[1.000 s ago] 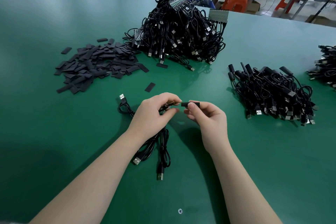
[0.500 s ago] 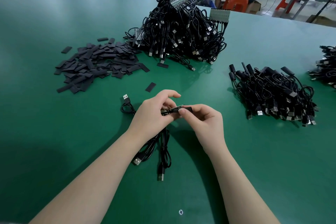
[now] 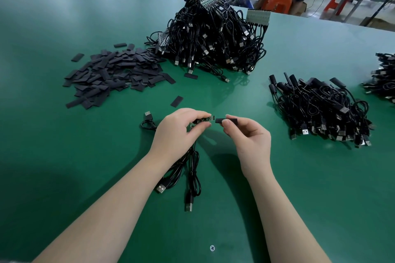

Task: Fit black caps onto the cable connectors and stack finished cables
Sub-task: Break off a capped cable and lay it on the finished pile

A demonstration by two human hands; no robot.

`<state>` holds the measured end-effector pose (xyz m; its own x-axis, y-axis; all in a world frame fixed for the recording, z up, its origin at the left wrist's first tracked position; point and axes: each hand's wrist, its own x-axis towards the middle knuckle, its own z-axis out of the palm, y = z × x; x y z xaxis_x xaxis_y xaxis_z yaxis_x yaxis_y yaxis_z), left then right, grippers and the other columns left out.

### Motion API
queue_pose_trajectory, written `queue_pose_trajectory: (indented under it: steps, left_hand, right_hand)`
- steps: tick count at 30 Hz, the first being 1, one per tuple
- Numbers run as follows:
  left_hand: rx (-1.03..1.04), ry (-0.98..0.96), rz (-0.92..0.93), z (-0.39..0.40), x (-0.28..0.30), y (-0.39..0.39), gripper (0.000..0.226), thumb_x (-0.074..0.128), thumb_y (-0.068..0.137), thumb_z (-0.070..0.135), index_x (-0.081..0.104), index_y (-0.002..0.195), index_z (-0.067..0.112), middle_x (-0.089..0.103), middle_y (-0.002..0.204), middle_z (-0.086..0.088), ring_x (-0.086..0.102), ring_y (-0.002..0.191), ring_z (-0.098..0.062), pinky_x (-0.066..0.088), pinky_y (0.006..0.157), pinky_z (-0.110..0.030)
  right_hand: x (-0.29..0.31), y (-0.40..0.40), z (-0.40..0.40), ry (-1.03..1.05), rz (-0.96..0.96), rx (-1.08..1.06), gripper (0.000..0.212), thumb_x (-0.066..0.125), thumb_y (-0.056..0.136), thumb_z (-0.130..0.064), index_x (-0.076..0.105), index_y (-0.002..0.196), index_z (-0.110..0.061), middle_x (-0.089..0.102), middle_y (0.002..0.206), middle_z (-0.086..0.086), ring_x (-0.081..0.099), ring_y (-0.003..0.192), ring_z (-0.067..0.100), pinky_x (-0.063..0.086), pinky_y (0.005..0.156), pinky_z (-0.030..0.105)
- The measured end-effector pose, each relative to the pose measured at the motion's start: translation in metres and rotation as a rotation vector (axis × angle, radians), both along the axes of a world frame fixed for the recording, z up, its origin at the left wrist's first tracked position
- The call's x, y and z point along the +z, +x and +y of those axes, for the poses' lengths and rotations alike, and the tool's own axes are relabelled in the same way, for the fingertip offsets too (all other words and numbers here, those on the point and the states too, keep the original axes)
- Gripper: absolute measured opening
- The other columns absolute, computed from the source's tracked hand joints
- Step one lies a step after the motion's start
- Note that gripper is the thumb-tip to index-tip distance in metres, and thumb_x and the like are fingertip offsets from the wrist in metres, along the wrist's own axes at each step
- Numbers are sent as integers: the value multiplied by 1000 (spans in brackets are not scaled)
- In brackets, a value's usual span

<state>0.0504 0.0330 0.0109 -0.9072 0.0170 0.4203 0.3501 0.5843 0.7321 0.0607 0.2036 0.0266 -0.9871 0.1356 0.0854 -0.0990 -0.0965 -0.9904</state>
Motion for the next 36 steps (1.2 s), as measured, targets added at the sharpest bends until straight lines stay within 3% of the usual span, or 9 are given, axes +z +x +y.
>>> queue_pose_trajectory:
  steps: [8,15,28,36]
  left_hand:
    - [-26,12,0,0,0,0,21,68,87,37,72,107,35,69,100,20,60,97,4,51,84,-25]
    - [-25,13,-6,0,-1,1,20,70,86,35,73,106,34,69,98,19,61,96,3,51,83,-24]
    - [-38,30,-7,-1,-1,1,25,64,84,44,72,106,36,68,98,22,61,97,4,52,84,-27]
    - [-53,57,-10,-2,-1,1,22,69,84,38,72,106,34,68,98,22,62,97,3,52,84,-28]
  right_hand:
    - [-1,2,-2,70,76,-21,21,77,81,-1,76,80,-21,77,80,-9,71,79,1,51,73,12]
    - [-1,2,-2,56,98,-6,32,77,81,-1,78,71,-31,77,81,-8,71,79,2,51,72,12]
    - [0,5,-3,124,146,-7,24,76,81,2,75,81,-23,76,79,-14,72,79,0,51,73,11]
    - [-2,6,-3,116,162,7,25,78,80,-1,75,87,-24,77,86,-9,73,84,8,53,77,16]
